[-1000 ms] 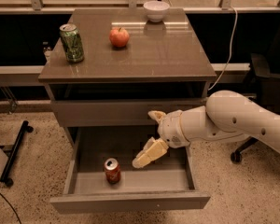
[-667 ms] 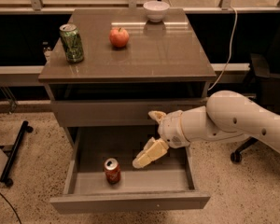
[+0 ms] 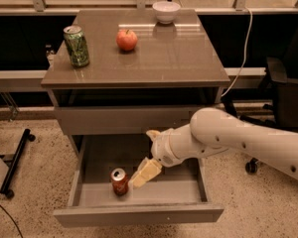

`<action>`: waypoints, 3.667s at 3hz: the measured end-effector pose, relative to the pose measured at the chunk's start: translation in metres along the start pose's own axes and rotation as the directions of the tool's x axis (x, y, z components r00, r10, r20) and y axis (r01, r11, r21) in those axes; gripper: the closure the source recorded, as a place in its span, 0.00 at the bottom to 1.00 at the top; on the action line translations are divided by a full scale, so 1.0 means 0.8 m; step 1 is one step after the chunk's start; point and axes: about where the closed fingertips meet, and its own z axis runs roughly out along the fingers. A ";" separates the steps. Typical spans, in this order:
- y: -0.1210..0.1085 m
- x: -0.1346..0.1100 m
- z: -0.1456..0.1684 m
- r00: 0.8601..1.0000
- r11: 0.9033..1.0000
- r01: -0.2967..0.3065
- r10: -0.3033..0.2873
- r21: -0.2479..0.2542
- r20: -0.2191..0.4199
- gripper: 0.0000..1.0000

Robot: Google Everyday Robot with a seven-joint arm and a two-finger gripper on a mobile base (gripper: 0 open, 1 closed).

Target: Pick coke can from middle drawer and place on counter

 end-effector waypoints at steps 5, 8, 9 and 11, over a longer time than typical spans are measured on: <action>-0.050 0.086 0.226 0.965 0.978 -0.208 0.209 -0.022 0.157 0.00; -0.056 0.139 0.304 0.924 0.933 -0.341 0.355 -0.114 0.142 0.18; -0.050 0.147 0.306 0.912 0.922 -0.365 0.383 -0.131 0.150 0.41; -0.043 0.126 0.244 0.883 0.920 -0.372 0.393 -0.127 0.256 0.88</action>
Offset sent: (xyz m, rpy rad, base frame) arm 0.0326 0.0612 -0.1235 0.1380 0.0899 -0.1123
